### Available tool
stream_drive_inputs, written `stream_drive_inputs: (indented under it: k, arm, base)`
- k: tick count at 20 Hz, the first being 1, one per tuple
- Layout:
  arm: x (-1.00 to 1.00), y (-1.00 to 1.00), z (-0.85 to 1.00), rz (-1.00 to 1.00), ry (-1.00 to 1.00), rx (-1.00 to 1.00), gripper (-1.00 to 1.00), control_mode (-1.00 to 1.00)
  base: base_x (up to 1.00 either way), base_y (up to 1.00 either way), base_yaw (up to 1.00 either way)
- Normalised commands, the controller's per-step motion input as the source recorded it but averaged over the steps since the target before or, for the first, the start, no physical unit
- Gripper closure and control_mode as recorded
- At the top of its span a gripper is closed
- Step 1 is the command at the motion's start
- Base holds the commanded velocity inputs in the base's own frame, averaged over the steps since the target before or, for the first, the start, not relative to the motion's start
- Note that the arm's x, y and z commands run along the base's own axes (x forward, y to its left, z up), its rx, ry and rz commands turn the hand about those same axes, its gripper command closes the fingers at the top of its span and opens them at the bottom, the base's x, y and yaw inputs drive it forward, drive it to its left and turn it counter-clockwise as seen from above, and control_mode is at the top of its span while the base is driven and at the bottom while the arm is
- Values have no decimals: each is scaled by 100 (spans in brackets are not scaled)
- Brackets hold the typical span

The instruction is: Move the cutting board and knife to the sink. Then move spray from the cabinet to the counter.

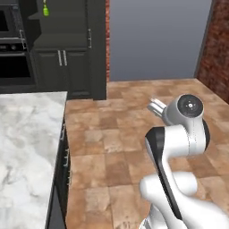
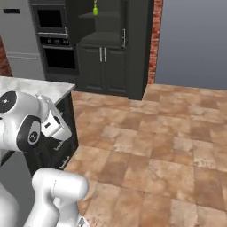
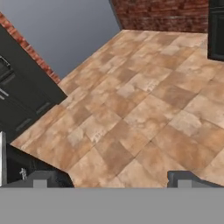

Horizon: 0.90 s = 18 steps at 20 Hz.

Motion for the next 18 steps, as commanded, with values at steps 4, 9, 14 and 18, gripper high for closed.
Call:
stream_drive_inputs:
  k: [4, 9, 14, 18]
  arm:
    - [0, 0, 0, 0, 0, 0, -100, 100]
    - [0, 0, 0, 0, 0, 0, -100, 100]
    - [0, 0, 0, 0, 0, 0, -100, 100]
    - [0, 0, 0, 0, 0, 0, -100, 100]
  base:
    - [100, 0, -3]
    - [100, 0, -7]
    - [100, 0, -17]
    - [100, 14, 0]
